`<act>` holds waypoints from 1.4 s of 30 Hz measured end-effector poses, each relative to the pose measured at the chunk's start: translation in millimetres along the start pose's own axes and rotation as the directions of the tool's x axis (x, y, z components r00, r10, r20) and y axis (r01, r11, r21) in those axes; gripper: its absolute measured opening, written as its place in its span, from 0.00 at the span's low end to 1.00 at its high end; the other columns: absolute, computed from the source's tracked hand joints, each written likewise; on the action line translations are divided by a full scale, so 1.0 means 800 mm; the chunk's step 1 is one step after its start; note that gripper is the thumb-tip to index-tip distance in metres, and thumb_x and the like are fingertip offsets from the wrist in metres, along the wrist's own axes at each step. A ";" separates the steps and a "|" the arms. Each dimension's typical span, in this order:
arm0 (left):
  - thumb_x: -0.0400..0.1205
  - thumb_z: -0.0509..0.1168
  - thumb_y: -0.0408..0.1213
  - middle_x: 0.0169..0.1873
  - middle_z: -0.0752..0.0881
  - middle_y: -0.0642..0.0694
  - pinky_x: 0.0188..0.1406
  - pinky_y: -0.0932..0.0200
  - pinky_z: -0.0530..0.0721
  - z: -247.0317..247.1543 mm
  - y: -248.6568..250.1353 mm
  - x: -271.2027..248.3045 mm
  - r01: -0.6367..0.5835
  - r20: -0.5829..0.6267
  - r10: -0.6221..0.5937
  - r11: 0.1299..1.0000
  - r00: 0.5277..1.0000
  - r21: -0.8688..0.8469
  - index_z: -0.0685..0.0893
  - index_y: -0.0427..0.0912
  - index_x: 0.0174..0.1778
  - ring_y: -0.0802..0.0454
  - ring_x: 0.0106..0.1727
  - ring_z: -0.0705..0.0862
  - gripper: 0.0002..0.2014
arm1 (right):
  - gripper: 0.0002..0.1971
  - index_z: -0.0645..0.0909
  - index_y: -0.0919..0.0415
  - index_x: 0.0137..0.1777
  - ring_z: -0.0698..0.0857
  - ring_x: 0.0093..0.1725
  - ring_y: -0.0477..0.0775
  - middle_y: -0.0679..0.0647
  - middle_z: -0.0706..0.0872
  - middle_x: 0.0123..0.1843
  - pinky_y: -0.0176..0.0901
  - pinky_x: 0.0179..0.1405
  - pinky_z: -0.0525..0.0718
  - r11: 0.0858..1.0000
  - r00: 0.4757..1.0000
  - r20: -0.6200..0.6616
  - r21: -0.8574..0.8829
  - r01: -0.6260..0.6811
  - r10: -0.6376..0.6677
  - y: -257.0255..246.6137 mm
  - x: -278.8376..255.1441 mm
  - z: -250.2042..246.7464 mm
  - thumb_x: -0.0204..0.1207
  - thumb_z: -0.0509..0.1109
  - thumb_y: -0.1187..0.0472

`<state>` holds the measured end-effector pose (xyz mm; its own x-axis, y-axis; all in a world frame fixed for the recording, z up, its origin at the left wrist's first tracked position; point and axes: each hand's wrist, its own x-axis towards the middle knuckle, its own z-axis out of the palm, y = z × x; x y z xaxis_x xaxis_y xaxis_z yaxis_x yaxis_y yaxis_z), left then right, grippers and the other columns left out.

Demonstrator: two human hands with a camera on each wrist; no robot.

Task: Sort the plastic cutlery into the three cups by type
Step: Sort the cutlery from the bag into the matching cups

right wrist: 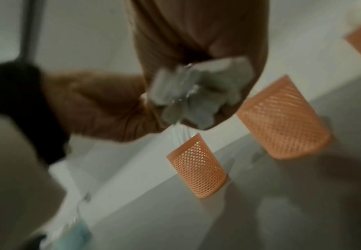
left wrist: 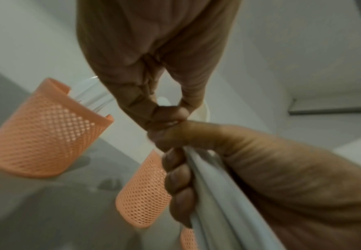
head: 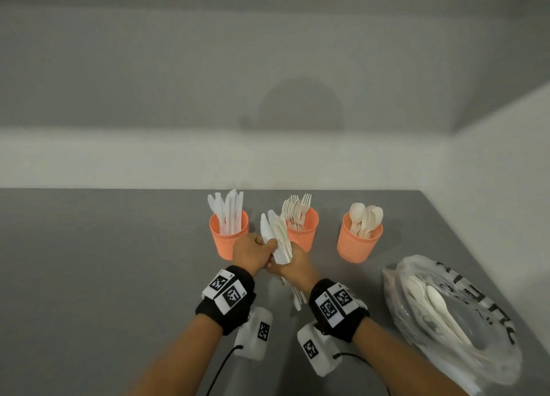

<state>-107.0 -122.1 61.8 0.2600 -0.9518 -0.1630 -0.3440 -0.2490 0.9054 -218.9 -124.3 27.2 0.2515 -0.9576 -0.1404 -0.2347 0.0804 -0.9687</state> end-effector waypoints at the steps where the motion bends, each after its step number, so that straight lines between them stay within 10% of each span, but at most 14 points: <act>1: 0.76 0.66 0.32 0.14 0.80 0.46 0.40 0.51 0.86 -0.002 -0.002 0.003 0.028 0.024 -0.027 0.999 0.999 -0.039 0.73 0.40 0.20 0.51 0.19 0.78 0.18 | 0.17 0.78 0.60 0.57 0.83 0.34 0.40 0.47 0.84 0.39 0.31 0.31 0.81 0.997 0.998 0.059 0.071 -0.013 0.009 -0.004 -0.002 -0.003 0.69 0.75 0.71; 7: 0.82 0.62 0.33 0.15 0.78 0.46 0.21 0.65 0.77 -0.008 -0.011 0.006 0.130 0.159 -0.089 0.954 0.983 -0.269 0.74 0.38 0.25 0.58 0.13 0.73 0.17 | 0.18 0.74 0.62 0.65 0.78 0.20 0.45 0.50 0.84 0.30 0.37 0.20 0.80 0.960 0.983 0.156 0.246 -0.134 0.097 -0.004 -0.004 -0.008 0.75 0.69 0.68; 16: 0.88 0.49 0.36 0.31 0.86 0.43 0.25 0.63 0.85 -0.016 -0.009 0.007 0.213 0.137 -0.165 0.707 0.977 -0.674 0.75 0.35 0.55 0.50 0.31 0.87 0.11 | 0.19 0.71 0.62 0.65 0.75 0.17 0.45 0.49 0.78 0.25 0.35 0.16 0.76 0.910 0.972 0.128 0.346 -0.229 0.196 -0.001 0.002 -0.009 0.80 0.65 0.51; 19: 0.86 0.50 0.35 0.26 0.70 0.46 0.20 0.63 0.76 -0.022 -0.005 0.018 0.168 0.035 -0.207 0.671 0.978 -0.722 0.73 0.40 0.50 0.55 0.21 0.74 0.07 | 0.18 0.71 0.61 0.66 0.74 0.17 0.45 0.51 0.76 0.28 0.36 0.17 0.75 0.913 0.977 0.092 0.350 -0.211 0.191 0.002 0.003 -0.009 0.80 0.65 0.54; 21: 0.84 0.55 0.39 0.24 0.65 0.48 0.14 0.67 0.65 -0.023 -0.004 0.020 0.137 -0.010 -0.177 0.795 0.984 -0.591 0.71 0.43 0.41 0.57 0.17 0.65 0.07 | 0.10 0.73 0.57 0.57 0.73 0.17 0.45 0.51 0.75 0.27 0.36 0.17 0.74 0.924 0.983 0.068 0.335 -0.184 0.171 0.001 0.001 -0.009 0.80 0.66 0.55; 28: 0.75 0.71 0.40 0.23 0.79 0.49 0.16 0.66 0.68 0.009 -0.006 0.004 -0.005 -0.052 -0.009 0.964 0.999 -0.265 0.81 0.40 0.36 0.56 0.21 0.74 0.09 | 0.13 0.74 0.58 0.62 0.72 0.15 0.44 0.53 0.75 0.27 0.35 0.14 0.72 0.957 0.998 0.031 0.284 -0.060 0.054 -0.007 -0.006 -0.001 0.79 0.67 0.60; 33: 0.81 0.63 0.34 0.22 0.75 0.47 0.24 0.61 0.69 0.014 -0.002 0.002 -0.028 -0.104 -0.004 0.950 0.995 -0.310 0.74 0.41 0.30 0.53 0.24 0.72 0.12 | 0.10 0.74 0.56 0.57 0.75 0.17 0.40 0.43 0.81 0.20 0.31 0.17 0.75 0.952 0.996 0.062 0.298 -0.072 0.056 -0.007 -0.006 -0.006 0.79 0.66 0.56; 37: 0.83 0.56 0.32 0.23 0.72 0.47 0.26 0.60 0.69 0.004 0.000 0.010 0.013 -0.177 -0.092 0.914 0.980 -0.406 0.74 0.42 0.31 0.53 0.25 0.71 0.13 | 0.28 0.71 0.63 0.69 0.76 0.20 0.39 0.43 0.78 0.24 0.31 0.19 0.76 0.931 0.987 0.064 0.327 -0.161 0.148 -0.004 -0.007 -0.010 0.75 0.68 0.46; 42: 0.86 0.53 0.37 0.19 0.69 0.49 0.18 0.63 0.77 -0.012 0.004 0.019 0.091 -0.072 -0.173 0.778 0.982 -0.622 0.75 0.42 0.36 0.58 0.13 0.72 0.13 | 0.17 0.73 0.62 0.64 0.71 0.16 0.43 0.46 0.73 0.21 0.33 0.15 0.71 0.867 0.969 0.131 0.435 -0.244 0.207 -0.004 -0.009 -0.018 0.80 0.65 0.54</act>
<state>-95.4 -135.7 66.2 0.3801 -0.8789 -0.2880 0.3168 -0.1689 0.9333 -233.7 -121.9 34.0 0.3184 -0.8755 -0.3636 0.1432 0.4236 -0.8945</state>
